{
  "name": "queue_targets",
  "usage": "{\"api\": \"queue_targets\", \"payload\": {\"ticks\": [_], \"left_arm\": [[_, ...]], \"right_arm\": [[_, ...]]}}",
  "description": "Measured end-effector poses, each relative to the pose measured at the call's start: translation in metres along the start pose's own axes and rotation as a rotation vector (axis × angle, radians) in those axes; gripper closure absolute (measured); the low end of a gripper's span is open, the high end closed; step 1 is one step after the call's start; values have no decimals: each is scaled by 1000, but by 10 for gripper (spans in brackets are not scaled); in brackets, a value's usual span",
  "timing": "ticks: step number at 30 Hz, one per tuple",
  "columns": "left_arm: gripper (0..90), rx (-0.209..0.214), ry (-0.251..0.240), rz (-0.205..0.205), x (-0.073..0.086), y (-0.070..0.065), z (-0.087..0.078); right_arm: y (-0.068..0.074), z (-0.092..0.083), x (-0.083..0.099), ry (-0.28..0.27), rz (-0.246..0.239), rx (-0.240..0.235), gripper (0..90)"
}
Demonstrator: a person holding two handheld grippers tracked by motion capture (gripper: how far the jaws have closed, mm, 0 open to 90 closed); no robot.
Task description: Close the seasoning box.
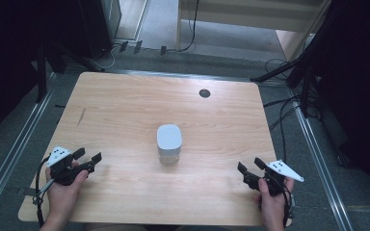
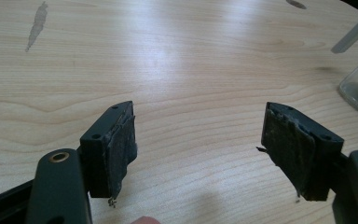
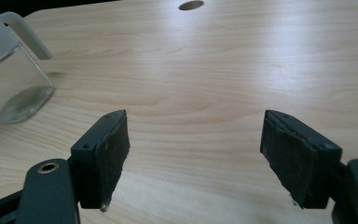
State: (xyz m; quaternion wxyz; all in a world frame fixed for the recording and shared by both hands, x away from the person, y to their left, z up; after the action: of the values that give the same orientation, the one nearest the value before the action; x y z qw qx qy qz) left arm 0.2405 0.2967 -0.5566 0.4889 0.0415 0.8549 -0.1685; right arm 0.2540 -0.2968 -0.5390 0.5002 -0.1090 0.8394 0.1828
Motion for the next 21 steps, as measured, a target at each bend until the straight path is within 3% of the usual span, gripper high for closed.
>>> {"api": "queue_targets", "payload": {"ticks": [14, 17, 21], "left_arm": [[262, 0, 1, 0, 0, 0, 0], [263, 1, 2, 0, 0, 0, 0], [263, 0, 3, 3, 0, 0, 0]], "right_arm": [[-22, -30, 24, -3, 34, 45, 257], [-24, -39, 27, -8, 1, 53, 255], [-27, -48, 32, -15, 51, 35, 256]]}}
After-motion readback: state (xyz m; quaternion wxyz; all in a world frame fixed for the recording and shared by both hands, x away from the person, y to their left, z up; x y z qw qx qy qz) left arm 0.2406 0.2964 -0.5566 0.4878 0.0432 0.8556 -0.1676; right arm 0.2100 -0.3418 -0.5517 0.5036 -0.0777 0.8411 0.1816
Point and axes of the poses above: each handheld gripper's, and its own axes: z roughly forward along the jaws, x roughly out of its underside, y roughly to its left, the point moved 1 cm from there along z, roughly forward along the jaws, and after that the axes turned 1 degree about -z, right-handed, at the moved point
